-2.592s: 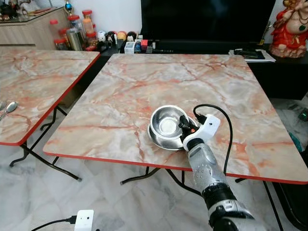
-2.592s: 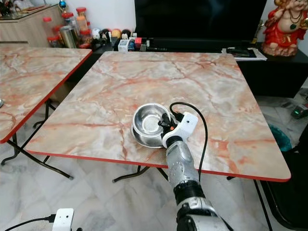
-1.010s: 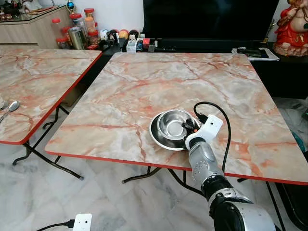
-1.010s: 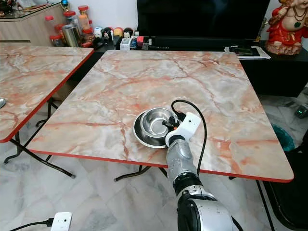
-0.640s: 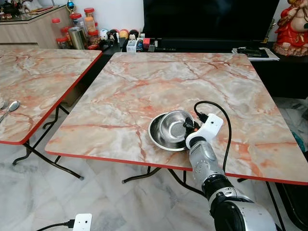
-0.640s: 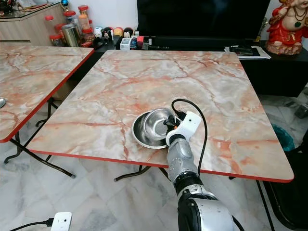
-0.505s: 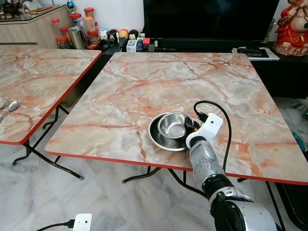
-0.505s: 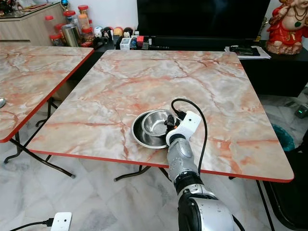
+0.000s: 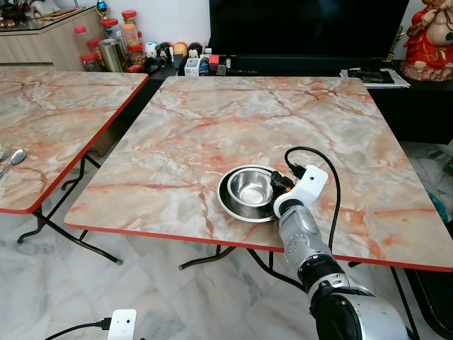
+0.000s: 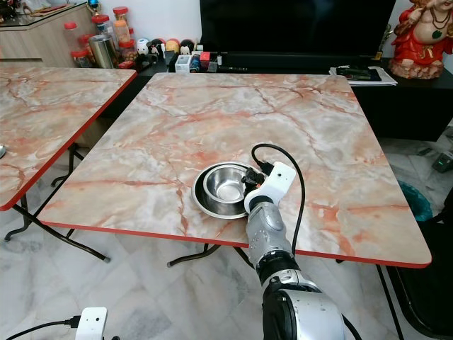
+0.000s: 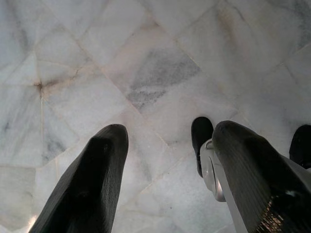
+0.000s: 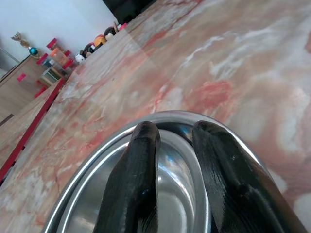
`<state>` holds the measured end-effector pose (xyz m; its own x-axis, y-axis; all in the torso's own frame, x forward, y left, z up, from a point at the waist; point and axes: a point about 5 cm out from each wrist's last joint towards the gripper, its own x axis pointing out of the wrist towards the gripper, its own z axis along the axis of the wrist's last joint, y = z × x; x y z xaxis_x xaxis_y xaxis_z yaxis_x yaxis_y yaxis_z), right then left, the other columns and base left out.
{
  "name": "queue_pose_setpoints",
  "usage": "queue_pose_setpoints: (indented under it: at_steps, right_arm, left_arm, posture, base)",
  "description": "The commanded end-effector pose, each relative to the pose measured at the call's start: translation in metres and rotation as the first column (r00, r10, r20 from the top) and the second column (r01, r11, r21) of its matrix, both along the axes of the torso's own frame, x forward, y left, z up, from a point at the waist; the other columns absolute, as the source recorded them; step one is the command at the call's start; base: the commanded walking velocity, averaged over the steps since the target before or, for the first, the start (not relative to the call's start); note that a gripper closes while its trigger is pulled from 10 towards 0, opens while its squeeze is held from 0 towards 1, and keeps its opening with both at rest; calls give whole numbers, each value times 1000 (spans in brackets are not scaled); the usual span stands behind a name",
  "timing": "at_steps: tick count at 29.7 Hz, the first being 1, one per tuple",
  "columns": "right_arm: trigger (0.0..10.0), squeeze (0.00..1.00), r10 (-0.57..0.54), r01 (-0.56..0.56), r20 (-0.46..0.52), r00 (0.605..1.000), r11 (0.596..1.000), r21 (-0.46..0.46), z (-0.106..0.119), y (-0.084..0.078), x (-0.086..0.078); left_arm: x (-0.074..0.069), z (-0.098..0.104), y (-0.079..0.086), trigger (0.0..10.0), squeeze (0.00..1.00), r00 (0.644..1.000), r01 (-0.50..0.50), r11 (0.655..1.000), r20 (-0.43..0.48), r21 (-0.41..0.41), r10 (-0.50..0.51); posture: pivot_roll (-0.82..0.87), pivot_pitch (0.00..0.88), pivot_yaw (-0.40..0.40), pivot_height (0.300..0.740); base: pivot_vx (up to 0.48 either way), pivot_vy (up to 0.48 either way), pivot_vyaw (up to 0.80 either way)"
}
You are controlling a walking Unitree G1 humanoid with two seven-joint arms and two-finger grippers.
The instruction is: Setting the table
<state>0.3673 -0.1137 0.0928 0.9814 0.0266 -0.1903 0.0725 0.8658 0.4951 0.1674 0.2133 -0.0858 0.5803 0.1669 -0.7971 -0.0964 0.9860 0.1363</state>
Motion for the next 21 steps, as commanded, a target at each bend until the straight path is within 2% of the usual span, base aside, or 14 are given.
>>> queue_pose_setpoints:
  at_steps: [1, 3, 4, 6, 12, 14, 18, 21]
  right_arm:
    - [10000, 0, 7, -4, 83, 997, 999, -32, 17, 0, 6]
    - [10000, 0, 12, -3, 137, 990, 998, -69, 24, -1, 8]
    - [10000, 0, 23, 2, 207, 978, 993, -121, 34, -1, 9]
    - [10000, 0, 46, 3, 272, 961, 984, -177, 44, 0, 9]
    - [10000, 0, 79, 19, 353, 932, 964, -266, 52, 2, 5]
    - [10000, 0, 129, -6, 326, 937, 935, -354, 46, 4, 3]
    - [10000, 0, 149, -35, 264, 953, 920, -391, 31, 4, 0]
    - [10000, 0, 166, -41, 262, 951, 904, -426, 29, 4, -1]
  left_arm:
    - [2, 1, 2, 10000, 0, 1000, 3, 1000, -9, 8, -3]
    - [3, 1, 1, 10000, 0, 1000, 5, 1000, -5, 8, -5]
    - [6, 3, 1, 10000, 0, 1000, 4, 1000, 4, 7, -4]
    - [8, 3, 0, 10000, 0, 1000, 5, 1000, 10, 6, -5]
    - [12, 5, -1, 10000, 0, 999, -5, 1000, 37, 1, 5]
    - [13, 6, -2, 10000, 0, 999, -4, 1000, 36, 2, 4]
    - [15, 7, 0, 10000, 0, 999, -10, 1000, 46, -3, 11]
    - [16, 8, 2, 10000, 0, 998, -18, 1000, 54, -4, 18]
  posture:
    - [18, 0, 43, 740]
    - [16, 0, 44, 740]
    - [9, 0, 44, 740]
    - [7, 0, 43, 740]
    - [1, 0, 37, 740]
    - [0, 0, 35, 740]
    - [15, 0, 41, 740]
    - [23, 0, 38, 740]
  base:
    - [0, 0, 0]
    - [0, 0, 0]
    - [0, 0, 0]
    - [0, 0, 0]
    - [0, 0, 0]
    - [0, 0, 0]
    - [0, 0, 0]
    - [0, 0, 0]
